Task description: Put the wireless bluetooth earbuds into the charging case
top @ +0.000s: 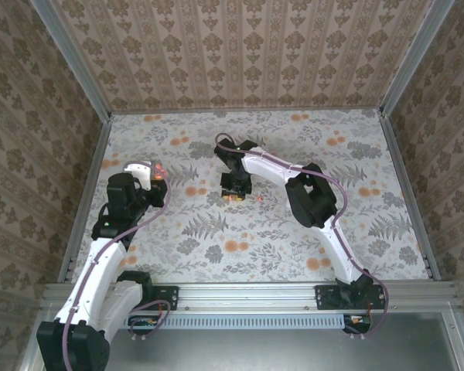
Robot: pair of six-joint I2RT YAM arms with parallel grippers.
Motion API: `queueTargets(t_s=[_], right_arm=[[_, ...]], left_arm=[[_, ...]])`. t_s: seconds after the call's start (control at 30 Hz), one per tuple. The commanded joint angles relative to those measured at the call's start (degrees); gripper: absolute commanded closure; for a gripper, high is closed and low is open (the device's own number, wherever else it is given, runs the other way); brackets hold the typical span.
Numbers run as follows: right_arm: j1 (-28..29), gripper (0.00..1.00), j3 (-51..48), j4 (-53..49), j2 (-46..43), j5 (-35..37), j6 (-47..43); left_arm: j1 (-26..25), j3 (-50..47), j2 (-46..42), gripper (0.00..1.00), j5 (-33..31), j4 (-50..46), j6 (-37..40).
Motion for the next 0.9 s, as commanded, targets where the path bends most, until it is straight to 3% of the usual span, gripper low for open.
queueTargets(t_s=[0.0, 0.3, 0.57, 0.87], right_arm=[[0.71, 0.7, 1.82, -0.83, 1.73, -0.43, -0.97], [1.01, 0.78, 0.45, -1.33, -1.49, 1.95, -6.76], [1.1, 0.79, -6.79, 3.19, -8.25, 1.61, -12.69], [1.27, 0.8, -18.23, 4.47, -17.56, -2.67, -34.03]], left_arm=[[0.37, 1.53, -0.65, 0.92, 0.24, 0.61, -0.23], [0.3, 1.69, -0.59, 0.92, 0.07, 0.22, 0.15], [0.31, 1.96, -0.54, 0.92, -0.22, -0.34, 0.65], [0.38, 2.17, -0.37, 0.92, -0.33, -0.91, 0.94]])
